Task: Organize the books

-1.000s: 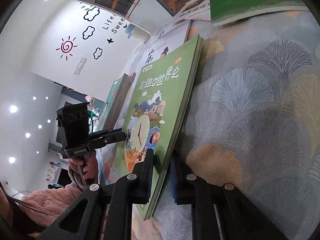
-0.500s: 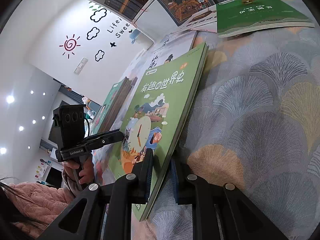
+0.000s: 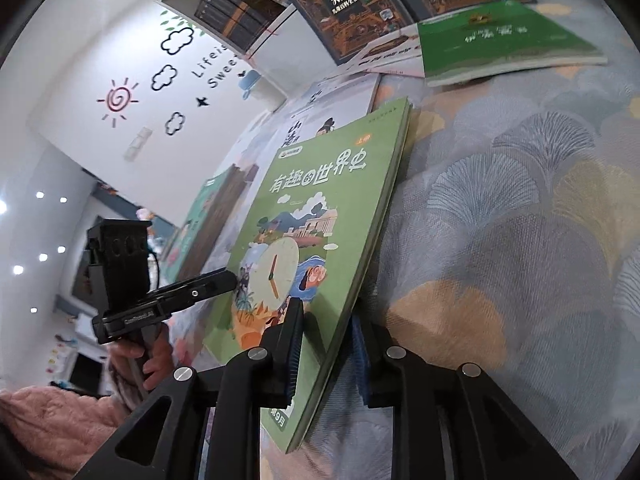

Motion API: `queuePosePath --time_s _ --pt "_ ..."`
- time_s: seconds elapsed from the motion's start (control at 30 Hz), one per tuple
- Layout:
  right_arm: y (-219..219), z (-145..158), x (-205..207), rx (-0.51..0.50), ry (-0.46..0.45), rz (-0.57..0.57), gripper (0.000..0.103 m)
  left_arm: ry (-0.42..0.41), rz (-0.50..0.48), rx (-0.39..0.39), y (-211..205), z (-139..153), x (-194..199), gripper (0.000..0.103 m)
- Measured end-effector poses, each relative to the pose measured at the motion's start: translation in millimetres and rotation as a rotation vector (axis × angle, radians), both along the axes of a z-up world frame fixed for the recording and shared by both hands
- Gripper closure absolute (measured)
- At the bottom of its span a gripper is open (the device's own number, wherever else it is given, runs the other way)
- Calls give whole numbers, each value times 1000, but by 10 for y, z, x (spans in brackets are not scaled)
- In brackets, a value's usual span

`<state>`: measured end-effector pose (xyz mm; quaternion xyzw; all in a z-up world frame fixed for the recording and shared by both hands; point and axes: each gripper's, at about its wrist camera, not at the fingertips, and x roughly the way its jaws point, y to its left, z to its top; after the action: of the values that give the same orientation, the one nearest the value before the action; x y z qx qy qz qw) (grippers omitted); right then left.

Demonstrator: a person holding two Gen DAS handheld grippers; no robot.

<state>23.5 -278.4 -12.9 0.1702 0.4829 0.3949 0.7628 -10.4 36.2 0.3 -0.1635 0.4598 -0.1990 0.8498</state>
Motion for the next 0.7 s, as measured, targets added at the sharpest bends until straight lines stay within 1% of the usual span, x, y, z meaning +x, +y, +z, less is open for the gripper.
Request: queuePosePath --time_s 0.07,0.27,0.47,0.7 --pt "19 12 -43 -4 -6 -20 81 9 7 -2 4 11 -12 75" --pt "50 38 -121 -7 -16 -22 81 28 -9 37 -24 67 -53 75" --pt "96 86 -188 -1 -28 2 81 43 -1 26 36 86 -102 75" --pt "189 139 -243 -4 -65 13 81 0 9 87 18 214 -214 75"
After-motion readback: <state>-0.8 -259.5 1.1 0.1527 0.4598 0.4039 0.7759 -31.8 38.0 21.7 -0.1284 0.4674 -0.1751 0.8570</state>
